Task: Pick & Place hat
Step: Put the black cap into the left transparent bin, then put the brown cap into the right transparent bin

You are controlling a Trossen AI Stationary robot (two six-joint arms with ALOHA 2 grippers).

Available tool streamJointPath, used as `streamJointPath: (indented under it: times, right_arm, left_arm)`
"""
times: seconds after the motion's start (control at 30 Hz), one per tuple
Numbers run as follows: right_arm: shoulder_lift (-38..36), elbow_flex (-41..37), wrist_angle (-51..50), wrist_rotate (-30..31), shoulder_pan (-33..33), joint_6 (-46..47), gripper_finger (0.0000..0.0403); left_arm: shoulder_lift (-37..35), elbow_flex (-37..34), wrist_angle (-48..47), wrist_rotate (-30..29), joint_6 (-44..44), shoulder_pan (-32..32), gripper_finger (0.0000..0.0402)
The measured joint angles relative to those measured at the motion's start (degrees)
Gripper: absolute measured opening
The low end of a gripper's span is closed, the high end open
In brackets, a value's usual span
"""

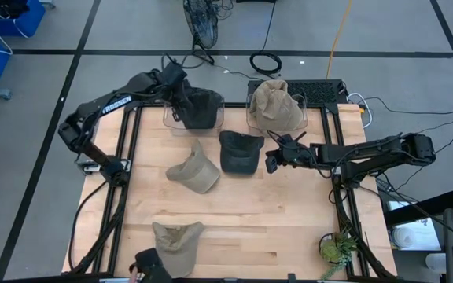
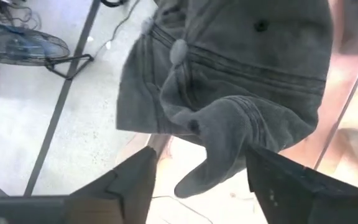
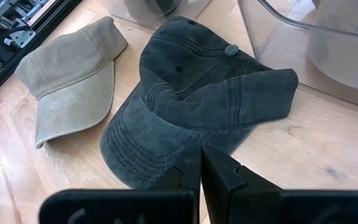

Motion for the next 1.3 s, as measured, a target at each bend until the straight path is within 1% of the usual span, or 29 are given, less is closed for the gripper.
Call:
streamJointPath:
  times: [0.1, 0.2, 0.27, 0.33, 0.4, 0.47, 0.53, 0.63, 0.67, 0.77, 0.87, 0.93, 1.07, 1.13, 1.2, 1.3]
  right_arm:
    - [0.0, 0.0, 0.0, 0.0, -0.5, -1.4, 0.0000]
    - [0.0, 0.0, 0.0, 0.0, -1.1, -3.9, 0.0000]
    - [0.0, 0.0, 0.0, 0.0, -1.6, -5.8, 0.0000]
    - [0.0, 0.0, 0.0, 0.0, -2.0, -7.4, 0.0000]
    - [0.0, 0.0, 0.0, -0.1, -2.3, -8.6, 0.0000]
    - [0.0, 0.0, 0.0, -0.1, -2.4, -9.4, 0.0000]
    - [0.0, 0.0, 0.0, -0.2, -2.4, -10.0, 0.0000]
    - [0.0, 0.0, 0.0, -0.3, -2.4, -12.5, 0.0000]
    - [0.0, 0.0, 0.0, -0.3, -2.4, -13.4, 0.0000]
    - [0.0, 0.0, 0.0, -0.3, -2.4, -15.9, 0.0000]
    - [0.0, 0.0, 0.0, -0.3, -2.4, -19.5, 0.0000]
    - [0.0, 0.0, 0.0, -0.2, -2.4, -22.0, 0.0000]
    - [0.0, 0.0, 0.4, -0.2, -2.4, -24.3, 0.0000]
    - [0.0, 0.0, 1.5, -0.2, -2.4, -24.3, 0.0000]
    - [0.0, 0.0, 2.9, -0.2, -2.4, -23.3, 0.0000]
    - [0.0, 0.0, 5.4, -0.3, -2.2, -20.1, 0.0000]
  left_arm:
    - [-2.6, 0.0, -0.1, -0.2, -2.9, 0.0, 0.0269]
    - [-6.1, 0.0, -0.1, -0.7, -8.7, -0.3, 0.0276]
    - [-9.1, 0.0, -0.1, -0.8, -13.0, -0.8, 0.0270]
    - [-12.6, 0.0, 0.0, -0.8, -17.3, -1.9, 0.0251]
    - [-15.6, 0.1, 0.1, -0.7, -21.2, -3.5, 0.0220]
    - [-18.1, 0.1, 0.1, -0.3, -23.7, -5.9, 0.0177]
    - [-20.1, 0.1, 0.1, -0.2, -26.7, -9.2, 0.0123]
    - [-21.2, 0.1, 0.1, 0.0, -31.8, -14.5, 0.0033]
    - [-21.2, 0.1, 0.1, -0.1, -33.4, -16.3, 0.0017]
    - [-21.2, 0.1, 0.1, -0.6, -36.6, -22.4, 0.0011]
    - [-19.8, 0.1, 0.1, -2.7, -39.4, -29.6, 0.0004]
    - [-18.6, 0.0, -0.4, -4.7, -40.3, -34.1, 0.0004]
    - [-16.1, 0.0, -0.5, -4.8, -40.8, -41.6, 0.0004]
    - [-14.6, -0.8, -0.2, -4.8, -43.4, -44.5, 0.0004]
    - [-13.6, -2.3, -0.1, -4.8, -47.7, -46.7, 0.0003]
    - [-13.3, -6.5, 0.6, -4.8, -53.0, -49.7, 0.0004]
